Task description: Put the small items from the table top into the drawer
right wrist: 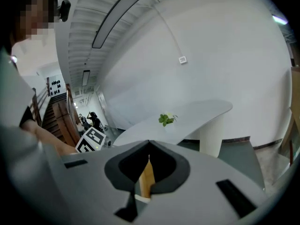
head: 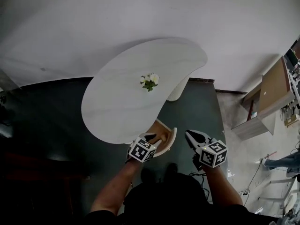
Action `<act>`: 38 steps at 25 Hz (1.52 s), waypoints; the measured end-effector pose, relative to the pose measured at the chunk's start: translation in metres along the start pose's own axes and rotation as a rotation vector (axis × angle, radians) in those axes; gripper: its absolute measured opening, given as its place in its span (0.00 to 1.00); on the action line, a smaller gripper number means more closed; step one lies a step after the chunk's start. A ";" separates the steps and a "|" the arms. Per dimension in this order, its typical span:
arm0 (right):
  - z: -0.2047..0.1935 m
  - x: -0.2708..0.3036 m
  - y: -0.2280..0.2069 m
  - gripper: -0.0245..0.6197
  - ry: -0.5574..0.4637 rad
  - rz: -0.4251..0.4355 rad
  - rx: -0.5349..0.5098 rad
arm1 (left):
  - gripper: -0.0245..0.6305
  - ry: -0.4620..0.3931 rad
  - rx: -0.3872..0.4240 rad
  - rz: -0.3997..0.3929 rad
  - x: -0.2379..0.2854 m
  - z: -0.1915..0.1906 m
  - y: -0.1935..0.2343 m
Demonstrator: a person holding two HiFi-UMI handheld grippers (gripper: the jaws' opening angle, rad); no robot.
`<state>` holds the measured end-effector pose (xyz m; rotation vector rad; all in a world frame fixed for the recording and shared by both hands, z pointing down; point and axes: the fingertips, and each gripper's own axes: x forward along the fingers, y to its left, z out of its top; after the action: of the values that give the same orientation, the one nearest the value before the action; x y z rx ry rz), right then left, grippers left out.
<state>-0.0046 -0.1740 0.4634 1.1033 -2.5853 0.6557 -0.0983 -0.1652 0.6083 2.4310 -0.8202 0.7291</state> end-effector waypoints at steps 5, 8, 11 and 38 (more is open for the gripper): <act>0.015 -0.018 0.002 0.05 -0.017 0.036 -0.073 | 0.18 -0.122 -0.015 0.097 -0.025 0.031 -0.005; 0.018 -0.033 -0.005 0.06 -0.025 0.060 -0.112 | 0.14 -0.175 -0.033 0.166 -0.036 0.045 -0.012; 0.018 -0.059 -0.011 0.05 -0.042 0.124 -0.131 | 0.12 -0.225 -0.074 0.248 -0.043 0.057 -0.025; 0.090 -0.179 -0.046 0.05 -0.299 0.259 -0.204 | 0.05 -0.472 -0.103 0.617 -0.155 0.149 -0.120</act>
<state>0.1458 -0.1366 0.3285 0.8670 -3.0021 0.2820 -0.0760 -0.1030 0.3710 2.2839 -1.7892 0.2859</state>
